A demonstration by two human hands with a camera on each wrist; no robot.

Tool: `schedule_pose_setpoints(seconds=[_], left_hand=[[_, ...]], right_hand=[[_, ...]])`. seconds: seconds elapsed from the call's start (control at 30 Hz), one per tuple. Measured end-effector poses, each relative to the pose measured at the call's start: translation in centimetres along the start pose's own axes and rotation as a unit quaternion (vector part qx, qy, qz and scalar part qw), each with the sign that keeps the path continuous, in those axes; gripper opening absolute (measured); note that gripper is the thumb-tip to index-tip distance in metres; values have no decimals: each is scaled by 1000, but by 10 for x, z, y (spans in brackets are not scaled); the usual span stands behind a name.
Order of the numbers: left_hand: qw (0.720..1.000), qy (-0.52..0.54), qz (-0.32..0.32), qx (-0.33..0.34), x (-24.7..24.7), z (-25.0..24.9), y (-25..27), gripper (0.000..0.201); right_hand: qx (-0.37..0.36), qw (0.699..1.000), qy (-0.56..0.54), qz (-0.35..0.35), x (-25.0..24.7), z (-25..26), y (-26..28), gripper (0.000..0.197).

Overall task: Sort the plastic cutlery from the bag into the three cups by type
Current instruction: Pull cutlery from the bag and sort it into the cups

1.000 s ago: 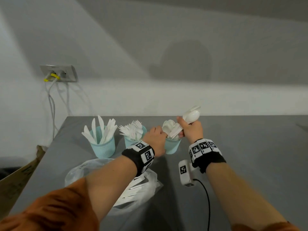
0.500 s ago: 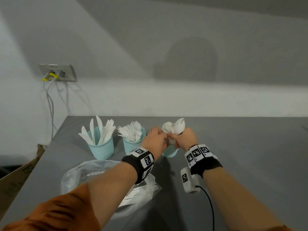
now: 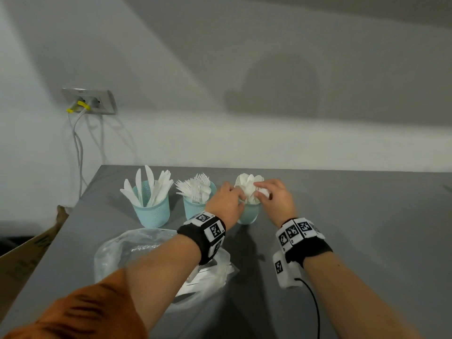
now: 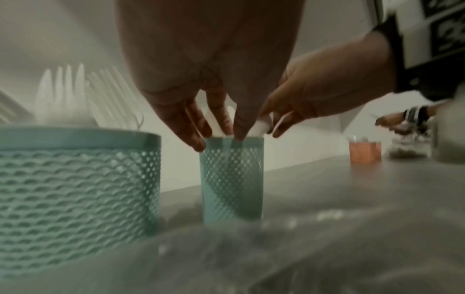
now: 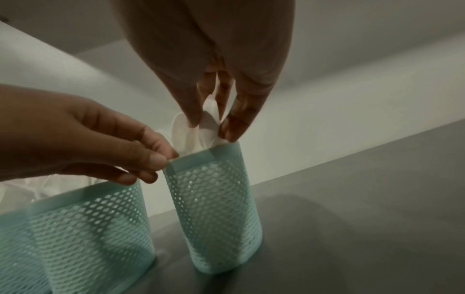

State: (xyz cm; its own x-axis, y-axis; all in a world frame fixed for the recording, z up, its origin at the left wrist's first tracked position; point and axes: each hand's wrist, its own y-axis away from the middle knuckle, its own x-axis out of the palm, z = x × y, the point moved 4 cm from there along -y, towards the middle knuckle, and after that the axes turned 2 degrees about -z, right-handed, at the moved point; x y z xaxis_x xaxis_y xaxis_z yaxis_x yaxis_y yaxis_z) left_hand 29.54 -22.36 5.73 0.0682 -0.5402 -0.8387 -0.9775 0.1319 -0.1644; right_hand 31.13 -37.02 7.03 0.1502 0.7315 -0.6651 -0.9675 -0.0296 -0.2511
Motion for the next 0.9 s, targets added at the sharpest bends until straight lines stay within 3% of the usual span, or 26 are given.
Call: schedule_pose_setpoints(seconds=[0.13, 0.2, 0.27, 0.37, 0.43, 0.53, 0.6, 0.67, 0.73, 0.8, 0.9], left_hand=[[999, 39, -23, 24, -27, 3, 28, 26], [998, 49, -29, 6, -43, 17, 51, 18], [998, 55, -26, -36, -58, 41, 76, 15], [991, 59, -24, -114, -71, 87, 110, 16], [987, 20, -20, -160, -78, 113, 133, 18], [980, -56, -26, -191, -89, 144, 165, 22], [973, -95, -23, -211, -93, 156, 185, 27], [963, -124, -34, -239, -95, 162, 202, 43], [954, -119, -37, -272, -93, 168, 213, 61], [955, -46, -4, -295, -86, 174, 218, 69], [961, 38, 28, -272, -75, 176, 218, 79]], right_hand=[[-12, 986, 158, -40, -4, 21, 10, 34], [-24, 989, 132, -64, 1, 40, 20, 28], [-55, 996, 63, -39, 18, 57, 31, 18], [-87, 994, -11, 60, 53, 80, 56, 12], [-74, 981, -19, 177, 76, 88, 76, 14], [-69, 932, 59, 350, 109, 88, 108, 26], [-92, 899, 166, 395, 121, 79, 121, 48], [-102, 882, 228, 399, 125, 68, 130, 67], [-127, 881, 255, 378, 127, 63, 133, 70], [-149, 883, 266, 357, 130, 61, 134, 73], [-157, 883, 275, 345, 137, 60, 131, 81]])
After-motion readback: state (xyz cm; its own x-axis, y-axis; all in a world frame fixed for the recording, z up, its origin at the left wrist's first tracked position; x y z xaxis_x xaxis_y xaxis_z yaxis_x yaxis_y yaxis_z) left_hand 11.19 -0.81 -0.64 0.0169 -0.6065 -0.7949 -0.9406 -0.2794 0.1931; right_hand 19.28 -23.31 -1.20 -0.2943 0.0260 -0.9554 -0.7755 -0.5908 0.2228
